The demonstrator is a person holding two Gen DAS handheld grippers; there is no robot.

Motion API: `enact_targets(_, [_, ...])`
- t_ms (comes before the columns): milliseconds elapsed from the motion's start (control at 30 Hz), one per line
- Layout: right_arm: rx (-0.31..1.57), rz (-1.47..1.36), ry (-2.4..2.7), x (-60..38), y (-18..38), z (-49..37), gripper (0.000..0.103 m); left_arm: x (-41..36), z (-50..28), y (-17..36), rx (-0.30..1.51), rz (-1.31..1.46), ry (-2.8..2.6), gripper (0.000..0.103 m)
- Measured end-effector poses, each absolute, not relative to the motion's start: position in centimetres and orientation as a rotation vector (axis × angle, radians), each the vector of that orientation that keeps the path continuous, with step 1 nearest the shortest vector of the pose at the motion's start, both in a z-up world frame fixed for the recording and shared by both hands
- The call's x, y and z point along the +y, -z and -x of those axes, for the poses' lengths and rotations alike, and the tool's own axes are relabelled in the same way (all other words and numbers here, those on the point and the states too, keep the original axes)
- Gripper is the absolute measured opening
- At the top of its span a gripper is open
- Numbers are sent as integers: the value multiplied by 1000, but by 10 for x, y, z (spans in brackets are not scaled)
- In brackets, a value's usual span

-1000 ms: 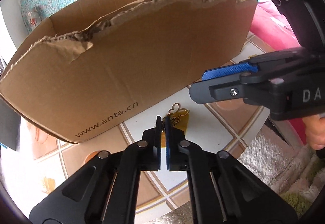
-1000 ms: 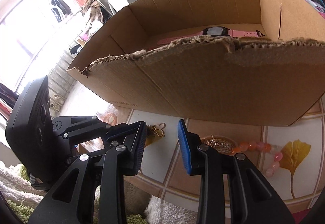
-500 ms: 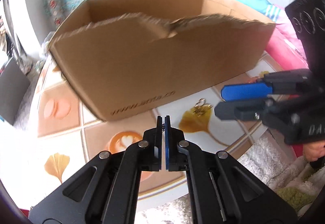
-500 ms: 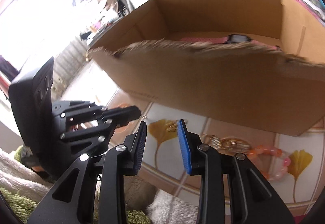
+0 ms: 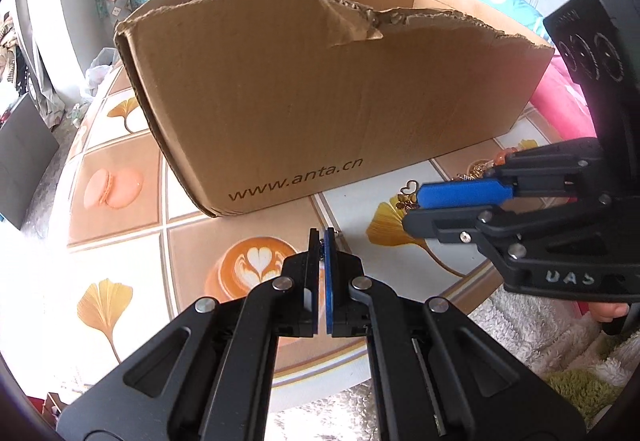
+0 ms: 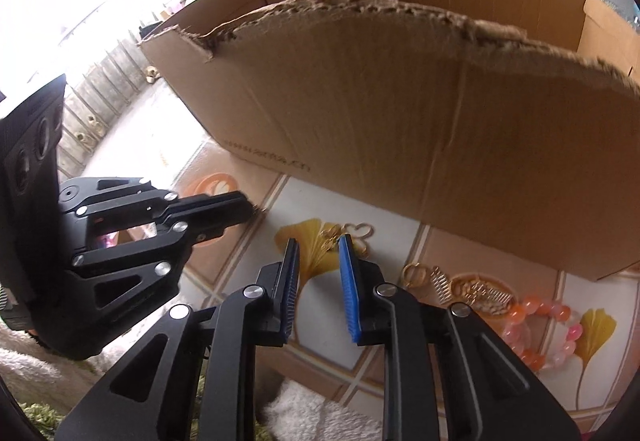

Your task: Organize jewelry

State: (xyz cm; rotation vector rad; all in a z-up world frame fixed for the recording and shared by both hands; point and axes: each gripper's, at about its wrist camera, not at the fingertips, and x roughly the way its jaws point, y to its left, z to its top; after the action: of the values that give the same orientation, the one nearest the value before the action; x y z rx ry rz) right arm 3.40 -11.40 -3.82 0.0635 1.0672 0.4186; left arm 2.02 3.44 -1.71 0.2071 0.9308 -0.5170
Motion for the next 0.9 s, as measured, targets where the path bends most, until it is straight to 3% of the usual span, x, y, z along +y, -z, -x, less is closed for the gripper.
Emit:
enact_targets(400, [1024, 121, -394, -100, 37, -29, 19, 35, -22, 16, 926, -199, 519, 1])
enact_targets(533, [1032, 95, -406, -108, 36, -29, 7, 36, -23, 16, 925, -201, 517, 1])
enact_targets(900, [1044, 28, -409, -115, 33, -31, 7, 33, -22, 15, 923, -198, 516, 1])
